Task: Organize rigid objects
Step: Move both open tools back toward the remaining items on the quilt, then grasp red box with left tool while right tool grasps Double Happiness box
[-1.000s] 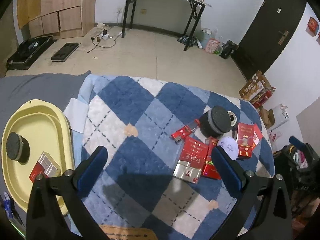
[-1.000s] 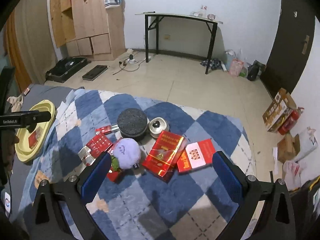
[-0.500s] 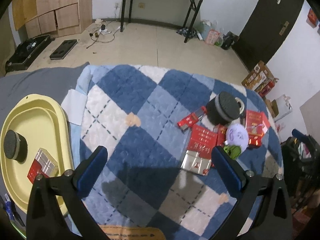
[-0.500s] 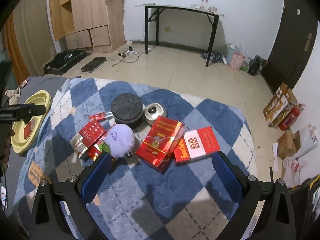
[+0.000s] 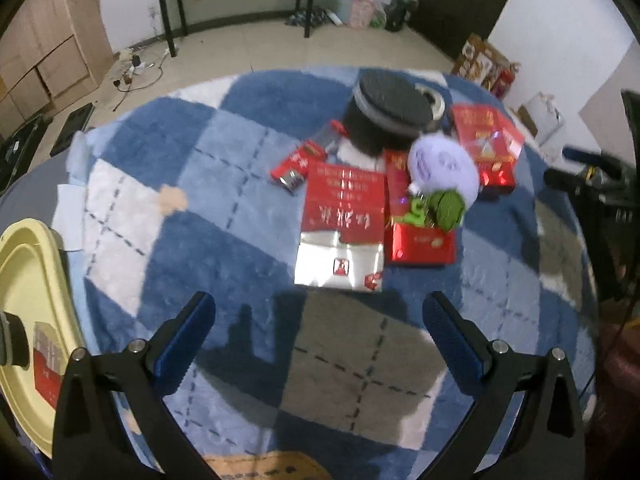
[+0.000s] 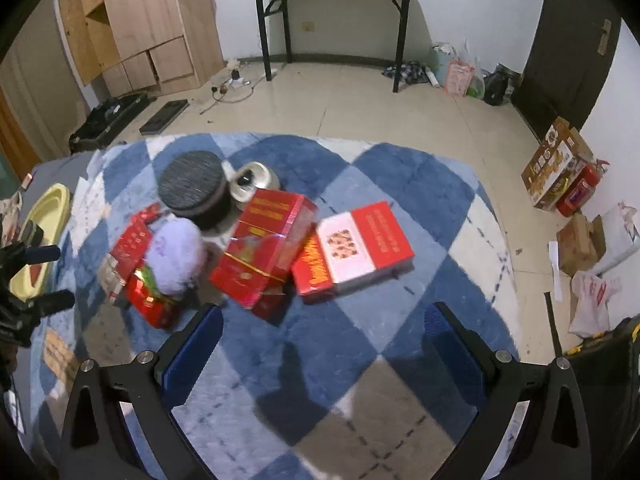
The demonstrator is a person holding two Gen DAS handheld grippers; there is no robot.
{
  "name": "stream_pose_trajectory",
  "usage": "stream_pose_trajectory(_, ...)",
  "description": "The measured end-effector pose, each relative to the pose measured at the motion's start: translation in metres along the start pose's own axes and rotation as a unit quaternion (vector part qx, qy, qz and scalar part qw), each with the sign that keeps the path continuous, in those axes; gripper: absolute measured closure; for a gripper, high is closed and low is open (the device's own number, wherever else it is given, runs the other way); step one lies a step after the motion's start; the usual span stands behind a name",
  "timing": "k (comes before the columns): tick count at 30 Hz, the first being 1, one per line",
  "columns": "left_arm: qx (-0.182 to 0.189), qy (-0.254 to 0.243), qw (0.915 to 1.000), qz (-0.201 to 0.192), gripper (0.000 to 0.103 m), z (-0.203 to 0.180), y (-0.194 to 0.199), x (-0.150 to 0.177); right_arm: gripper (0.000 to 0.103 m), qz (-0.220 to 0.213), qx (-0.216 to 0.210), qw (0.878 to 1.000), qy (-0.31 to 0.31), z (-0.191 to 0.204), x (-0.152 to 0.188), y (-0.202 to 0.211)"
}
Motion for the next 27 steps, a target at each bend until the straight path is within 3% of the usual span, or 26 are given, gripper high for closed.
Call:
stream_pose_trajectory(4,-0.011,-0.019,0.9997,0.007,0.000,0.000,-0.016,0.001,0.000,0.008,0.004,0.999,0.034,-0.008,0.002,-0.022)
stream_pose_trajectory(14,-0.018,-0.028,0.9994,0.013,0.000,0.009,-0.050,-0.008,0.000,0.004,0.006,0.999,0.051,-0.016,-0.004,-0.062)
stream_pose_trajectory(19,-0.034,-0.048,0.9983,-0.002,0.000,0.008,-0.051,-0.015,0.000,0.005,0.001,0.999,0.050,-0.020,-0.006,-0.077)
stream_pose_trajectory(23,-0.022,-0.050,0.9984,-0.015,0.000,0.005,-0.054,-0.031,0.000,0.004,-0.001,0.999,0.050,-0.022,-0.010,-0.090)
stream_pose_trajectory(25,-0.019,-0.044,0.9987,-0.016,0.002,0.004,-0.056,-0.036,0.000,0.002,-0.001,0.999,0.043,-0.024,-0.012,-0.095)
stream_pose_trajectory(27,-0.005,-0.033,0.9993,-0.015,0.016,0.004,-0.057,-0.037,0.000,0.000,-0.001,0.999,0.042,-0.025,-0.015,-0.098)
Point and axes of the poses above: each gripper's, at about its wrist camera, not at the fingertips, and y roughly against the way its jaws point, z to its left, x to its underside, the point moved 2 cm from there along -y, roughly the way its jaws point, and after that the axes turned 3 degrees about -y, right-handed, at the moved point
